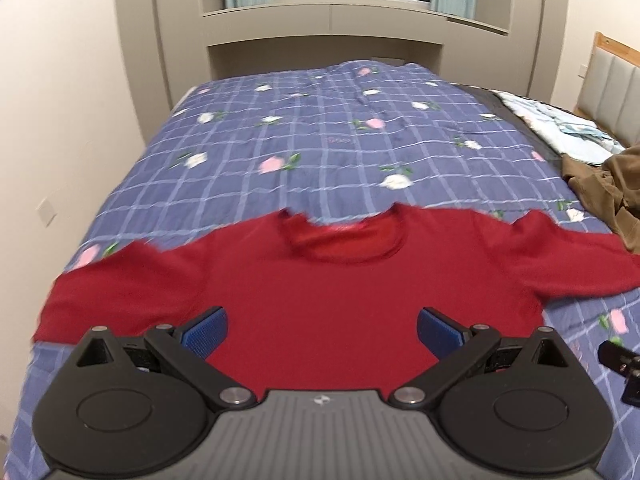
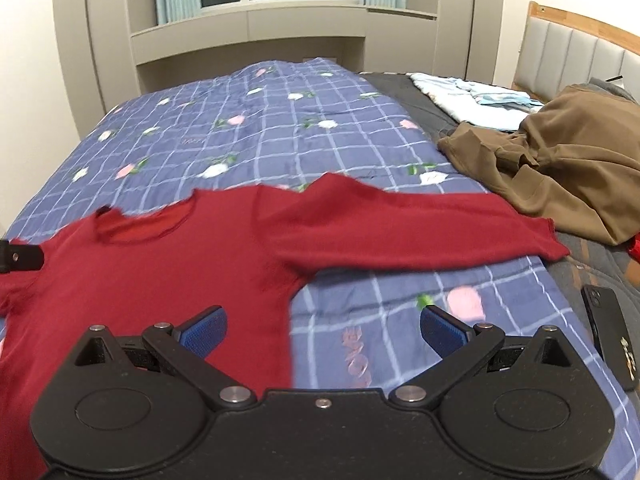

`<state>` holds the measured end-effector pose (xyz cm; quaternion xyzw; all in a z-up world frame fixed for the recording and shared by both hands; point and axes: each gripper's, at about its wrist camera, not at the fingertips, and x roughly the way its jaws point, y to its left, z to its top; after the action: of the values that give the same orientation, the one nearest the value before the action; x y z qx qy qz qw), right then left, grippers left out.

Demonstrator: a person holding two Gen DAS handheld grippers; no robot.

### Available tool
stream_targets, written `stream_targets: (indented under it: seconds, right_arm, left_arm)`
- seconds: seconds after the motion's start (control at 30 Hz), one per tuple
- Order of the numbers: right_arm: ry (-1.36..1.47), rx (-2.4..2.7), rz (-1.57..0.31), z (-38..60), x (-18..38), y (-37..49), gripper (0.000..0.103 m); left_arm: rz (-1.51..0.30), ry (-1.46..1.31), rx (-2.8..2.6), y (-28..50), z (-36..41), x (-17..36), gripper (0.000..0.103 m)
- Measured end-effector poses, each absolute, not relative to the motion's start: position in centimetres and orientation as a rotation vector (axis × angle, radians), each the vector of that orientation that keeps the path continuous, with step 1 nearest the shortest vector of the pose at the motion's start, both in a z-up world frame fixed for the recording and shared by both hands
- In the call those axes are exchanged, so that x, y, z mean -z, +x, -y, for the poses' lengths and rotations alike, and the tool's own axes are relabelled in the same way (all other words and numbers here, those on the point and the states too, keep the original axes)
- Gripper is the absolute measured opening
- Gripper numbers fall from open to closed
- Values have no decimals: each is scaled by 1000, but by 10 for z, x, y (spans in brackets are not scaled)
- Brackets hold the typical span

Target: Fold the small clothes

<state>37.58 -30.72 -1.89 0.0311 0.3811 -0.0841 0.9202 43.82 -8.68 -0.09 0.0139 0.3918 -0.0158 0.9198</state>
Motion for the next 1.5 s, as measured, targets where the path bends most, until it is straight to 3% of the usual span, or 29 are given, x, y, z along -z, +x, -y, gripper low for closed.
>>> stream_targets:
  seconds: [0.3,0.67,0.9,1.13,1.27,1.4,1.5]
  right_arm:
    - [133,182,-592,386,51,403,103]
    - [273,380,-572,501,83,420,102]
    - [432,530,-633,561,107,442,89]
    - [797,599,-605,609,136,441,80]
    - [952,634,-547,624,146,439,53]
    - [923,642,-516,621,136,448,12]
    - [817,636,-489,608,111,457,7]
  left_arm:
    - [-782,13,143,508,158,34,103]
    - [-833,49,215,536,221,86,103]
    - [-923,113,169,544,228,109,103]
    - [-934,53,199,545,214,100,103]
    - [-926,12,204,540,199,81,103]
    - [-883,-25,165,533,174,51,102]
    - [-843,-71,137,528,147,27,102]
